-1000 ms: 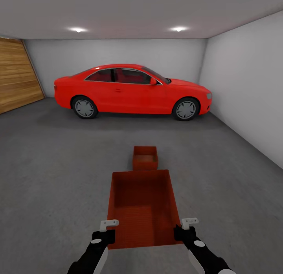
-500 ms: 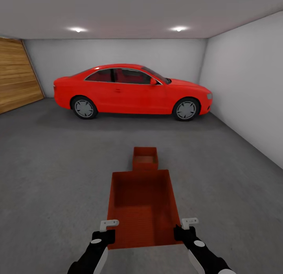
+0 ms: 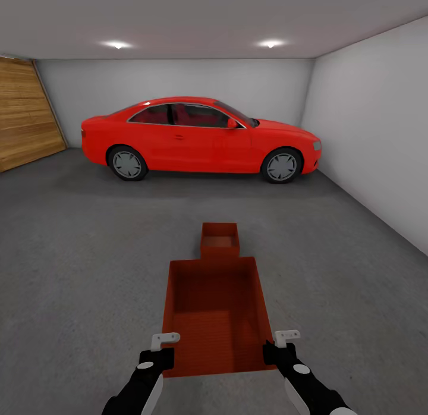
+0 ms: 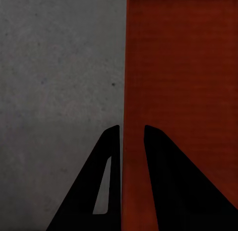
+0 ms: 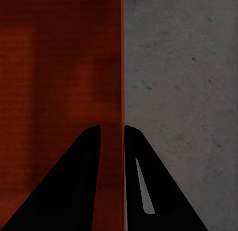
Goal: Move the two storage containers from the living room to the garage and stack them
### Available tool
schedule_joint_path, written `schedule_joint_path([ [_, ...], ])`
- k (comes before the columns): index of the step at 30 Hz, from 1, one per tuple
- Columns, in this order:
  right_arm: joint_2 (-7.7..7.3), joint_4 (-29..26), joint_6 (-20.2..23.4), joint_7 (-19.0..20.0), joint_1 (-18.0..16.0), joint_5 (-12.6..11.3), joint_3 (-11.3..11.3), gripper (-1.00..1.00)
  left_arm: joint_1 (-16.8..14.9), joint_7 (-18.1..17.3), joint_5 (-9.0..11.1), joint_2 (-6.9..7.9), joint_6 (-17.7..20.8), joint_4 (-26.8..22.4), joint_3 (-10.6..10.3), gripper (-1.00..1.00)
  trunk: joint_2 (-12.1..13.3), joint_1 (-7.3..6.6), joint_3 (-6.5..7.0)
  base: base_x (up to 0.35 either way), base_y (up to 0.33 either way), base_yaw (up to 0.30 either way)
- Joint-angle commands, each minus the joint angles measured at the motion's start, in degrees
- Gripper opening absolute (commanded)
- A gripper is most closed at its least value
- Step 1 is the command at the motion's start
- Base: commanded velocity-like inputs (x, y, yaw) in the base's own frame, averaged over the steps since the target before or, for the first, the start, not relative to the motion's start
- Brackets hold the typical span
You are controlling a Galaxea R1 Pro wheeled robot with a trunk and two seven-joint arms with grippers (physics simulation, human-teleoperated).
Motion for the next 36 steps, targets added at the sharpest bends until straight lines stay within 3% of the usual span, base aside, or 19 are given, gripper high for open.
schedule_joint_path([
  [1,-0.18,0.1,-0.2,0.2,0.0,-0.8,1.0,-1.0,-0.1,0.1,-0.8,-0.07,0.4,-0.4,0.5,-1.0,-0.1,0.03,-0.12,0.0,0.0,0.0],
  [10,-0.2,0.1,-0.2,0.2,0.0,-0.8,1.0,-1.0,-0.1,0.1,-0.8,-0.07,0.4,-0.4,0.5,-1.0,-0.1,0.03,-0.12,0.17,0.0,0.0],
  [36,-0.22,0.1,-0.2,0.2,0.0,-0.8,1.0,-1.0,-0.1,0.1,-0.8,-0.07,0.4,-0.4,0.5,-1.0,-0.1,0.03,-0.12,0.025,-0.002,0.0],
])
